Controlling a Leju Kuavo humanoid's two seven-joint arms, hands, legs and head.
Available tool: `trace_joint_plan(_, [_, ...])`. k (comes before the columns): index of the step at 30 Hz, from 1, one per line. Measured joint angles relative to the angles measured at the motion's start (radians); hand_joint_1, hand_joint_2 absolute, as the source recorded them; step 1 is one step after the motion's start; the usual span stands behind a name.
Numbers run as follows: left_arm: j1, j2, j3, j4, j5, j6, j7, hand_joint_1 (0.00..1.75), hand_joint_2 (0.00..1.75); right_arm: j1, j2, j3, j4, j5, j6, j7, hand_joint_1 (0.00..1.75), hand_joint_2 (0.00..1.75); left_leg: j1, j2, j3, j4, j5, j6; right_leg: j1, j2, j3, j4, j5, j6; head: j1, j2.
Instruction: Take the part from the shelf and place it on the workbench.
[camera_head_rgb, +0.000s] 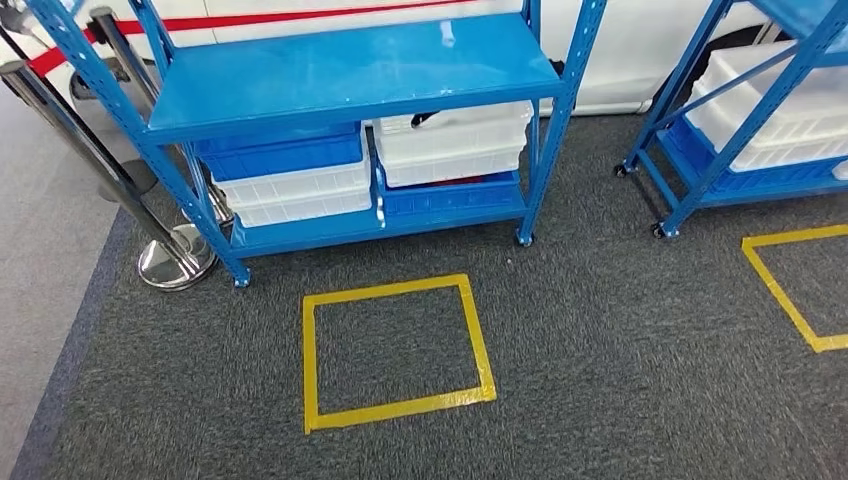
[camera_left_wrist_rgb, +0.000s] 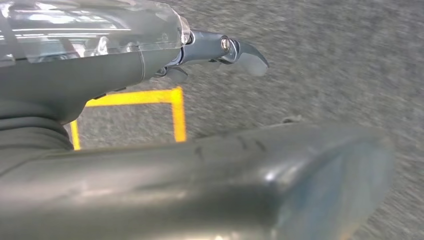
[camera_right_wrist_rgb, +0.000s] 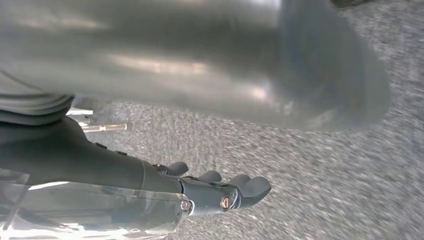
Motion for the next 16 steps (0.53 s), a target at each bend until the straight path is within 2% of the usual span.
trace_joint_plan(1, [-0.003,-0.001,0.000,0.000,0.000,-0.001,-0.001,0.00,0.00,0.000,0.000,0.000,0.000,0.001,0.000,0.000,0.00,0.00,0.001,0.002,-0.045,0.073,0.029,-0.004,-0.001,0.000,0.019,-0.008,-0.012,-0.007,0.000,0.000])
trace_joint_plan(2, [-0.005,-0.001,0.000,0.000,0.000,-0.001,-0.002,0.00,0.00,-0.001,0.000,0.000,-0.001,0.001,0.000,-0.001,0.00,0.00,0.002,0.005,-0.097,0.149,0.042,-0.008,-0.002,0.000,0.040,-0.016,-0.024,-0.012,0.000,0.000])
trace_joint_plan(3, [-0.003,-0.002,0.000,0.000,0.000,-0.002,-0.003,0.00,0.00,0.001,-0.001,0.000,-0.001,0.002,0.000,-0.001,0.00,0.00,0.003,0.008,-0.144,0.207,0.039,-0.012,-0.001,0.000,0.059,-0.023,-0.036,-0.016,-0.001,0.000])
trace_joint_plan(4, [-0.003,-0.002,0.000,0.000,0.000,-0.002,-0.004,0.00,0.00,0.001,-0.001,0.000,-0.001,0.003,0.000,-0.001,0.00,0.00,0.003,0.010,-0.178,0.243,0.026,-0.014,-0.001,0.001,0.073,-0.028,-0.045,-0.017,-0.001,0.000])
trace_joint_plan(5, [-0.002,-0.002,0.000,0.000,0.000,-0.003,-0.004,0.00,0.00,0.001,-0.001,0.000,-0.001,0.004,0.000,-0.001,0.00,0.00,0.004,0.010,-0.196,0.259,0.012,-0.015,0.000,0.002,0.081,-0.031,-0.049,-0.018,-0.001,0.000])
trace_joint_plan(7, [-0.001,-0.002,0.000,0.000,0.000,-0.003,-0.004,0.00,0.00,0.001,-0.001,0.000,-0.001,0.004,0.000,-0.001,0.00,0.00,0.004,0.011,-0.206,0.264,0.000,-0.016,0.000,0.002,0.086,-0.032,-0.053,-0.018,-0.001,0.000])
trace_joint_plan(8, [0.000,-0.002,0.000,0.000,0.000,-0.004,-0.004,0.00,0.00,0.002,-0.001,0.000,-0.001,0.005,0.000,-0.001,0.00,0.00,0.004,0.011,-0.222,0.267,-0.028,-0.016,0.000,0.003,0.097,-0.035,-0.059,-0.018,-0.001,0.000])
trace_joint_plan(9, [0.004,-0.002,0.000,0.000,0.000,-0.006,-0.004,0.00,0.00,0.003,-0.001,0.000,-0.001,0.006,0.000,-0.001,0.00,0.00,0.003,0.012,-0.252,0.244,-0.067,-0.013,0.000,0.006,0.128,-0.041,-0.079,-0.017,-0.001,0.000])
trace_joint_plan(10, [0.012,-0.002,0.000,0.001,0.000,-0.008,-0.005,0.00,0.00,0.007,-0.001,0.000,-0.001,0.007,0.000,-0.002,0.00,0.00,0.001,0.015,-0.288,0.190,-0.042,-0.004,0.002,0.008,0.168,-0.050,-0.108,-0.015,-0.001,0.000])
trace_joint_plan(11, [0.021,-0.001,0.000,0.003,0.000,-0.010,-0.006,0.00,0.00,0.010,0.001,0.000,0.000,0.008,0.000,-0.002,0.00,0.00,-0.004,0.018,-0.326,0.123,0.017,0.008,0.004,0.010,0.211,-0.056,-0.140,-0.012,-0.001,0.000])
trace_joint_plan(12, [0.029,0.000,0.001,0.004,0.000,-0.012,-0.006,0.00,0.00,0.011,0.002,0.000,0.002,0.009,0.000,-0.002,0.00,0.00,-0.010,0.019,-0.346,0.058,0.098,0.020,0.007,0.013,0.250,-0.062,-0.171,-0.007,0.000,0.000])
trace_joint_plan(13, [0.032,0.001,0.001,0.005,0.000,-0.011,-0.006,0.00,0.00,0.011,0.003,0.000,0.002,0.009,0.000,-0.004,0.00,0.00,-0.016,0.019,-0.348,0.018,0.185,0.030,0.008,0.015,0.278,-0.068,-0.190,-0.001,-0.001,0.000])
trace_joint_plan(14, [0.032,0.001,0.001,0.006,0.000,-0.011,-0.006,0.00,0.00,0.008,0.004,0.000,0.002,0.009,0.000,-0.005,0.00,0.00,-0.019,0.018,-0.341,0.007,0.207,0.035,0.009,0.017,0.295,-0.068,-0.194,0.008,-0.001,0.000])
trace_joint_plan(15, [0.027,0.001,0.001,0.006,0.000,-0.011,-0.006,0.00,0.00,0.003,0.003,-0.001,0.001,0.009,0.000,-0.007,0.00,0.00,-0.020,0.014,-0.323,0.006,0.194,0.040,0.009,0.019,0.301,-0.055,-0.184,0.017,-0.001,0.000])
trace_joint_plan(16, [0.025,0.001,0.001,0.006,0.000,-0.011,-0.007,0.00,0.00,0.001,0.003,-0.001,0.001,0.009,0.000,-0.007,0.00,0.00,-0.020,0.014,-0.315,0.004,0.186,0.044,0.008,0.019,0.307,-0.050,-0.179,0.021,-0.001,0.000])
